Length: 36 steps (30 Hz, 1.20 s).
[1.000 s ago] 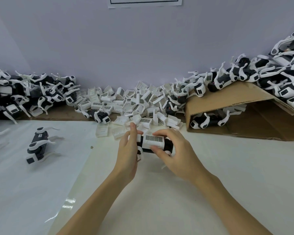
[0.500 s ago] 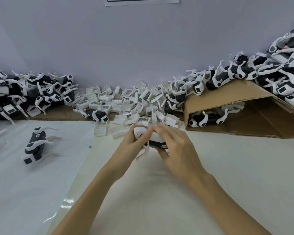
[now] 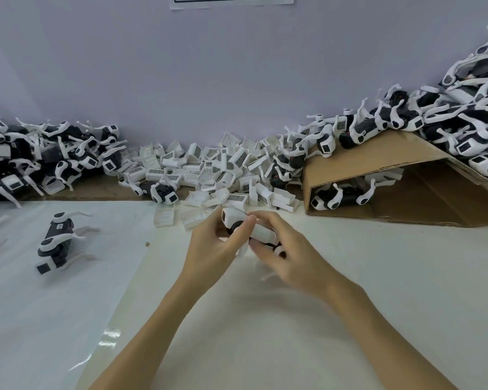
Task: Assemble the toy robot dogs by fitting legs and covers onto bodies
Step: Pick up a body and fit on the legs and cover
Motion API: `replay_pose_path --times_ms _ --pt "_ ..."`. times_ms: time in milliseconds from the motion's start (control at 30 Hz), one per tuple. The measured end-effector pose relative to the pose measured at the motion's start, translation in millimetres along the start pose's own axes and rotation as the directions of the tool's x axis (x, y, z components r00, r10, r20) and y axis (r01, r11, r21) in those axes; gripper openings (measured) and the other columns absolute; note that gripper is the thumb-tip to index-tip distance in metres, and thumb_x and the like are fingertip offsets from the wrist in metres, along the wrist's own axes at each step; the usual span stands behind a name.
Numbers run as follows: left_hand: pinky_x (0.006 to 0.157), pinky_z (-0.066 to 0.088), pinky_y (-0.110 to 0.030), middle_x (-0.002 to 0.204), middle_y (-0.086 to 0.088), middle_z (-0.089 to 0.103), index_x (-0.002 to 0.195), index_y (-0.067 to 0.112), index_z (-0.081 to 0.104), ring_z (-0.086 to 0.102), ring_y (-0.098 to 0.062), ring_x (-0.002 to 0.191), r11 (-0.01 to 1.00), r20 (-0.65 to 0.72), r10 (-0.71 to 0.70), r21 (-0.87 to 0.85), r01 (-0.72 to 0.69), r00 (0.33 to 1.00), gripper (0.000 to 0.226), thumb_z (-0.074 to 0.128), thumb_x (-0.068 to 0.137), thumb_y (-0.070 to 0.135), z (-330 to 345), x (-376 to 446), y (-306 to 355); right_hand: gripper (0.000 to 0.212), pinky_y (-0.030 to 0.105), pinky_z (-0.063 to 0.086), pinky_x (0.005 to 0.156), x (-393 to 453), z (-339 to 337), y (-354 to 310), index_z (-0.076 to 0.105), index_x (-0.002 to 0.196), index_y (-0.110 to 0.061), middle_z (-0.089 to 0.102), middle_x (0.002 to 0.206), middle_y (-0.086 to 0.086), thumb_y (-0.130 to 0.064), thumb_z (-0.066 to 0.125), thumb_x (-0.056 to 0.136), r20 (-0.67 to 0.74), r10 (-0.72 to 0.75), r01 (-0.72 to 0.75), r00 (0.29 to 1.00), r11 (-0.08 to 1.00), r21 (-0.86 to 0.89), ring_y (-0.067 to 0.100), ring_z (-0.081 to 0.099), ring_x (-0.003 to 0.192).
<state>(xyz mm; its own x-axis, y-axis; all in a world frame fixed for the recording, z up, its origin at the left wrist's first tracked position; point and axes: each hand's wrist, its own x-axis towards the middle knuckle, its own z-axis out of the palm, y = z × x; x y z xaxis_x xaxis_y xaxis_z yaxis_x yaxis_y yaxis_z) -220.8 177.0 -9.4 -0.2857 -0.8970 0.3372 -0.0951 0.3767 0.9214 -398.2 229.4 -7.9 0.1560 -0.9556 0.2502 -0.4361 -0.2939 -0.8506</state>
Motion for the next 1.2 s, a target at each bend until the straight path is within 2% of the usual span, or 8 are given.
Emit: replay_pose_path --times_ms 67,200,400,600,767,933,1067,1200 --pt "0.078 0.052 -0.019 0.102 0.015 0.072 0.111 0.035 0.067 0.066 -0.011 0.099 0.978 0.055 0.147 0.140 -0.153 0.988 0.034 0.073 0.082 0.053 -6 -1 -1 0.034 0.034 0.050 0.106 0 -15 -1 0.063 0.136 -0.019 0.071 0.130 0.001 -0.033 0.054 0.106 0.073 0.095 -0.112 0.993 0.956 0.272 0.016 0.065 0.125" --pt "0.103 0.044 -0.033 0.120 0.023 0.065 0.129 0.040 0.059 0.050 -0.005 0.122 0.820 0.224 0.297 0.438 -0.368 0.928 0.050 0.070 0.085 0.060 -16 0 -7 0.022 0.043 0.054 0.101 -1 -37 6 0.072 0.121 -0.015 0.075 0.116 0.004 -0.023 0.056 0.108 0.149 0.107 -0.110 0.983 0.994 0.010 0.020 0.071 0.110" --pt "0.124 0.024 -0.033 0.161 0.021 0.040 0.152 0.032 0.044 0.033 -0.004 0.153 0.796 0.201 0.301 0.486 -0.362 0.932 0.068 0.062 0.097 0.066 -14 4 -13 0.031 0.008 0.047 0.085 -1 -29 11 0.062 0.114 -0.037 0.069 0.112 -0.022 -0.046 0.079 0.090 -0.090 0.074 -0.078 0.993 0.996 -0.049 -0.001 0.067 0.106" --pt "0.111 0.039 -0.053 0.123 0.016 0.069 0.121 0.041 0.064 0.056 -0.017 0.126 0.927 0.098 0.191 0.309 -0.212 0.977 0.038 0.074 0.090 0.060 -15 6 -13 0.037 0.028 0.047 0.098 2 -16 10 0.067 0.125 -0.034 0.068 0.118 -0.020 -0.042 0.079 0.091 -0.205 -0.166 0.101 0.965 0.950 -0.296 0.006 0.060 0.117" --pt "0.108 0.030 -0.034 0.113 0.023 0.068 0.113 0.044 0.065 0.052 -0.004 0.123 0.892 0.009 0.260 0.381 -0.244 0.965 0.040 0.072 0.083 0.069 -11 5 -8 0.033 0.016 0.038 0.096 3 -18 6 0.069 0.121 -0.030 0.065 0.107 -0.027 -0.046 0.075 0.093 -0.225 -0.257 0.161 0.940 0.914 -0.373 -0.006 0.055 0.106" --pt "0.101 0.033 -0.020 0.104 0.022 0.070 0.106 0.046 0.069 0.044 -0.012 0.123 0.931 -0.157 0.133 0.358 -0.069 0.979 0.045 0.074 0.073 0.076 -8 7 -17 0.065 0.032 0.044 0.108 0 -9 0 0.050 0.146 -0.027 0.054 0.138 -0.012 -0.044 0.078 0.091 -0.116 -0.093 0.024 0.989 0.869 -0.494 0.009 0.049 0.129" --pt "0.107 0.032 -0.044 0.107 0.019 0.068 0.111 0.038 0.066 0.046 0.016 0.114 0.902 -0.188 0.270 0.394 -0.179 0.944 0.042 0.064 0.089 0.074 -9 8 -16 0.047 0.040 0.056 0.088 4 1 -2 0.058 0.128 -0.027 0.066 0.117 -0.008 -0.045 0.073 0.088 -0.153 -0.030 -0.053 0.988 0.859 -0.509 0.014 0.062 0.103" --pt "0.104 0.041 -0.040 0.107 0.008 0.072 0.112 0.039 0.063 0.060 0.001 0.105 0.900 -0.206 0.341 0.354 -0.255 0.917 0.041 0.041 0.100 0.071 -21 15 -15 0.026 0.025 0.055 0.060 35 -79 -18 0.068 0.110 -0.023 0.074 0.091 -0.003 -0.042 0.073 0.092 -0.420 0.002 -0.069 0.908 0.987 -0.143 0.003 0.066 0.069"
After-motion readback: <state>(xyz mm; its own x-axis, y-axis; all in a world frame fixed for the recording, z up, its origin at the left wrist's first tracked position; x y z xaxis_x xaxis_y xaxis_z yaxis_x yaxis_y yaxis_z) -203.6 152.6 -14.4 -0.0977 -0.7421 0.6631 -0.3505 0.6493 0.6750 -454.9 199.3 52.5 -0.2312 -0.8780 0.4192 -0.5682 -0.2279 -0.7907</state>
